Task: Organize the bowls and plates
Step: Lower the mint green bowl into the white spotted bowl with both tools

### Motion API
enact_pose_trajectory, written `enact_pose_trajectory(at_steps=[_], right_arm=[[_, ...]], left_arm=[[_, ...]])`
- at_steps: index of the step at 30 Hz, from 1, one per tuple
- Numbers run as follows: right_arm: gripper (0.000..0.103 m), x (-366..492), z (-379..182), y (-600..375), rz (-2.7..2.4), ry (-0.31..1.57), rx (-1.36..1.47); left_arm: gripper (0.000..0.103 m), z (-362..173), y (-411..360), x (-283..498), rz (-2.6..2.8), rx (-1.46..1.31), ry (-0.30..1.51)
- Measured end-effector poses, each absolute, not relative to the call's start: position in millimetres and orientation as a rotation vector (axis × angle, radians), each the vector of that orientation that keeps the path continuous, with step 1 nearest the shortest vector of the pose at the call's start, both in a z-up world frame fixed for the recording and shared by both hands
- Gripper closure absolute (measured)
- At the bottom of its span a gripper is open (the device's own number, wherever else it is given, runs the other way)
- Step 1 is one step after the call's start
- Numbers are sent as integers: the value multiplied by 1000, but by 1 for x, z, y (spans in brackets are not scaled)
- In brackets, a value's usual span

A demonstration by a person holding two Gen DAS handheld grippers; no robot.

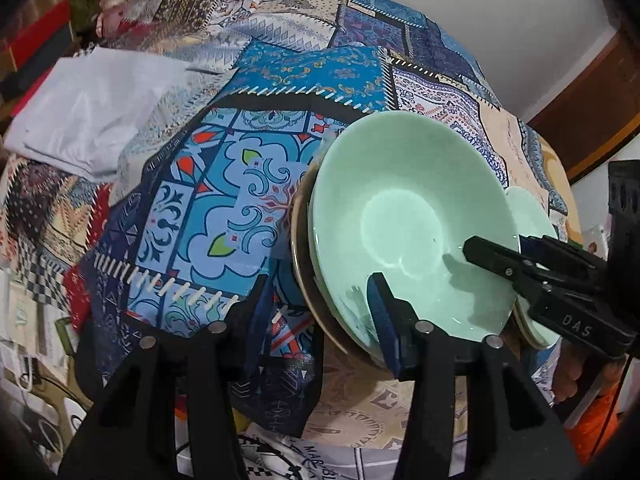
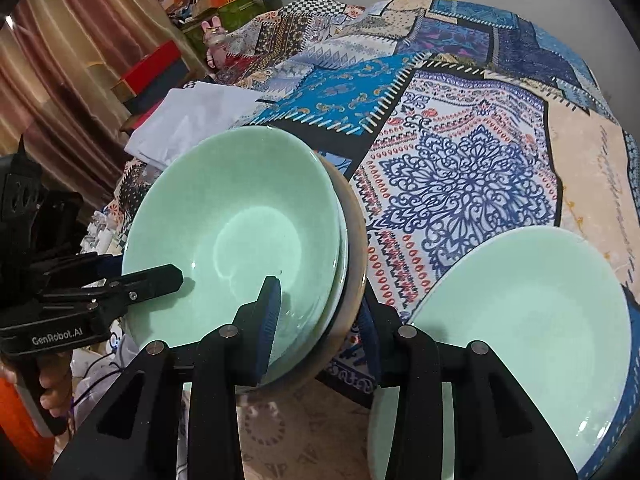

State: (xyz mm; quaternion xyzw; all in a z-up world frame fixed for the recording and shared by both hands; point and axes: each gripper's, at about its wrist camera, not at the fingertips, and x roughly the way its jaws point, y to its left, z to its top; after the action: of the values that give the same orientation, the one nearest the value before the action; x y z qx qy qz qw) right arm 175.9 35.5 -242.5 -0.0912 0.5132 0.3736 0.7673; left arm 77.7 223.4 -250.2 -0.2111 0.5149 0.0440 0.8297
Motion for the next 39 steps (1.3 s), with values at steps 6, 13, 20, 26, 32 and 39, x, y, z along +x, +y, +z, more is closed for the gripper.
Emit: enact_pose_trajectory(at_steps=[6, 13, 20, 26, 32, 39], right_arm=[[67, 178, -246, 37, 817, 1139, -171], [69, 179, -246, 34, 808, 1133, -148], [70, 181, -243, 29, 792, 1148, -108], [70, 181, -237, 23, 775, 1128, -96], [70, 180, -221, 12, 765, 1083, -71], [70, 181, -200, -7, 744, 1033, -41]], left_arm=[[54, -257, 218, 83, 79, -451, 1107], [64, -261, 206, 91, 75, -424, 1117], [65, -256, 205, 91, 128, -429, 1104], [65, -249, 202, 94, 139, -438, 1106], [65, -240, 196, 95, 140, -437, 1085], [65, -216, 184, 97, 116, -410, 1041]])
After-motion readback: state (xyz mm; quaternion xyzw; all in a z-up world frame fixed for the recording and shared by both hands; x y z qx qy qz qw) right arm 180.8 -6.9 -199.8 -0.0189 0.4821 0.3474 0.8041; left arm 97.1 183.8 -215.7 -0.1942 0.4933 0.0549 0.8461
